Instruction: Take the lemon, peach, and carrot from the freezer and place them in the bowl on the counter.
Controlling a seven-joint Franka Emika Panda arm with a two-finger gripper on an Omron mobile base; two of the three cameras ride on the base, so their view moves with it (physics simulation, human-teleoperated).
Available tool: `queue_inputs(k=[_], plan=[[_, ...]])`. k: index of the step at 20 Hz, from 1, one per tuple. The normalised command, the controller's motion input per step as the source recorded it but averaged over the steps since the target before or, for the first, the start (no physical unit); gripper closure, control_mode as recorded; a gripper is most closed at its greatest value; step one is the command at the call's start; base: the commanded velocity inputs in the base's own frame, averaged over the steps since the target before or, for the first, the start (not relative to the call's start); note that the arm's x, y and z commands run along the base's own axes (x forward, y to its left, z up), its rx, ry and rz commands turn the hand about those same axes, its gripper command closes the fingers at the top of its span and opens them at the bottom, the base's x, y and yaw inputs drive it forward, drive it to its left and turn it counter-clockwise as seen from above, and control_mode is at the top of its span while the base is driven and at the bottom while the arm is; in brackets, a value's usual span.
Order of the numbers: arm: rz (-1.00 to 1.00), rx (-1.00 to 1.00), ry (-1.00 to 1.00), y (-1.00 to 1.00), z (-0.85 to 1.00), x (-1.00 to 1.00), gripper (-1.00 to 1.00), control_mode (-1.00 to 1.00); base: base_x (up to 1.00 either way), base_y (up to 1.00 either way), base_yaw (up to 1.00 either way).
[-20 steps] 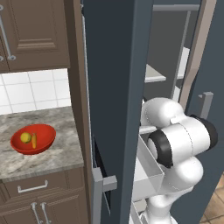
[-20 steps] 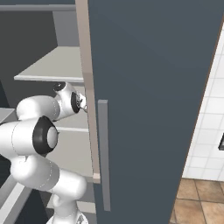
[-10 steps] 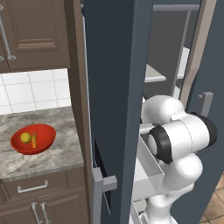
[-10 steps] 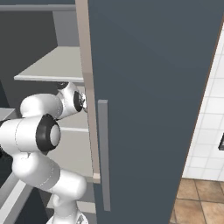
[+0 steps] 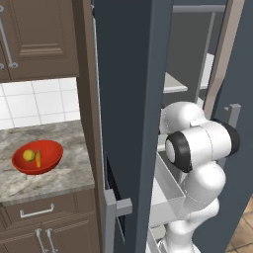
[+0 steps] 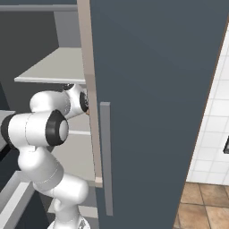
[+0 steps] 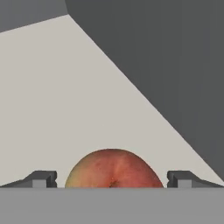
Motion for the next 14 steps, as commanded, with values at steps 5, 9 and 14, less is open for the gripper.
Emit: queue_inputs(k=[5, 9, 14], plan=[[0.00, 0.00, 0.04, 0.00, -0.33, 0.00, -1.00, -1.00, 0.00, 0.00, 0.00], [0.00, 0.00, 0.02, 0.00, -0.16, -0.01, -1.00, -1.00, 0.00, 0.00, 0.00], [-0.02, 0.00, 0.11, 0.00, -0.09, -0.11, -1.00, -1.00, 0.00, 0.00, 0.00]])
